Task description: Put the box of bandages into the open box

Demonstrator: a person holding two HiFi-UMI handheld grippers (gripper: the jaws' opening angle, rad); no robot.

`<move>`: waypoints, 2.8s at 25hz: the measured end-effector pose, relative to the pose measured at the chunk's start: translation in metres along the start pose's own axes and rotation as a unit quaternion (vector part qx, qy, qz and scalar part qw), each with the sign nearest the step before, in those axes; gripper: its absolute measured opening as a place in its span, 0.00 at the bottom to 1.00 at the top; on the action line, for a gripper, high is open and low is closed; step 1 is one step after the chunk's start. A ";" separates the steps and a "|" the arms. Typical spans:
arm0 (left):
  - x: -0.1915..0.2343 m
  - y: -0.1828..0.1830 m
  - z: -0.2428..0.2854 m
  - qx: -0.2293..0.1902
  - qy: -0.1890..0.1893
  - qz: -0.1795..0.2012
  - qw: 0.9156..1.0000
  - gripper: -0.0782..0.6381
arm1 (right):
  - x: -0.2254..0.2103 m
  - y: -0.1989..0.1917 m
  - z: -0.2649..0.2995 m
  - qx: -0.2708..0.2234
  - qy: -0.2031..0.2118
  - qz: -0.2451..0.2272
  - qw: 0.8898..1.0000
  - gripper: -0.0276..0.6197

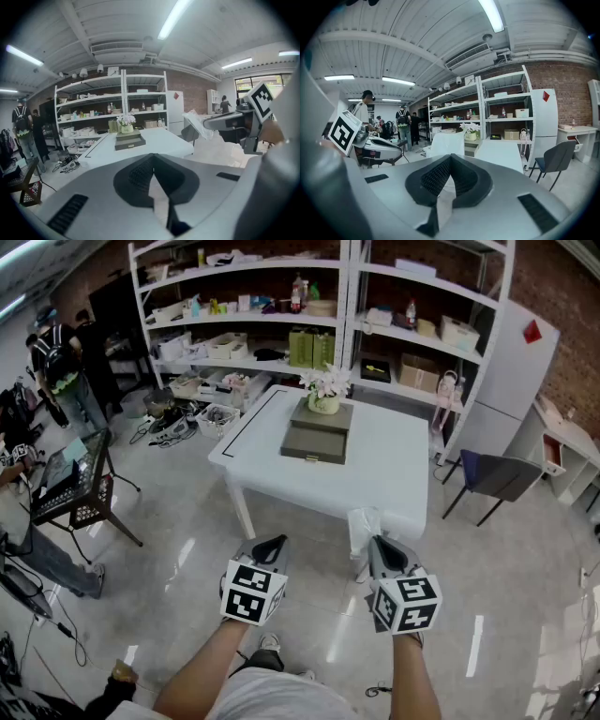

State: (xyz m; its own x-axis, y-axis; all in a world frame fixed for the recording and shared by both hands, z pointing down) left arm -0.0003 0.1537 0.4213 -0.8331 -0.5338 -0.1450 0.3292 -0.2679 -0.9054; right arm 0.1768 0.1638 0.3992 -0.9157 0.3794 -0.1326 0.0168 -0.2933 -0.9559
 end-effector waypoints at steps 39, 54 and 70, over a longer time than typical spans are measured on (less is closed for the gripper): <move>0.166 0.024 0.189 0.009 -0.049 -0.016 0.999 0.12 | -0.057 0.036 0.214 0.035 -0.062 0.025 0.997 0.05; 0.227 0.029 0.225 -0.006 -0.072 -0.026 0.997 0.12 | -0.050 0.061 0.273 0.026 -0.089 0.036 0.995 0.05; 0.257 0.032 0.248 -0.009 -0.074 -0.013 0.997 0.12 | -0.046 0.071 0.317 0.022 -0.080 0.025 0.996 0.05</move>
State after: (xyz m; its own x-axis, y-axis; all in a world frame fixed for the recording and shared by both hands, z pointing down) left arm -0.0931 -0.1912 0.4537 -0.7658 -0.6401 -0.0626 0.2992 -0.2684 -0.9157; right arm 0.0931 -0.1526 0.4203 -0.9663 0.2199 -0.1335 0.0502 -0.3479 -0.9362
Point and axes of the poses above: the fingertips, and each gripper's own axes: z forward along the fingers, x to its left, y out of its top, the point moved 1 cm from there along -z, backward along the fingers, and after that the axes turned 4 degrees about z, right-handed, at the moved point
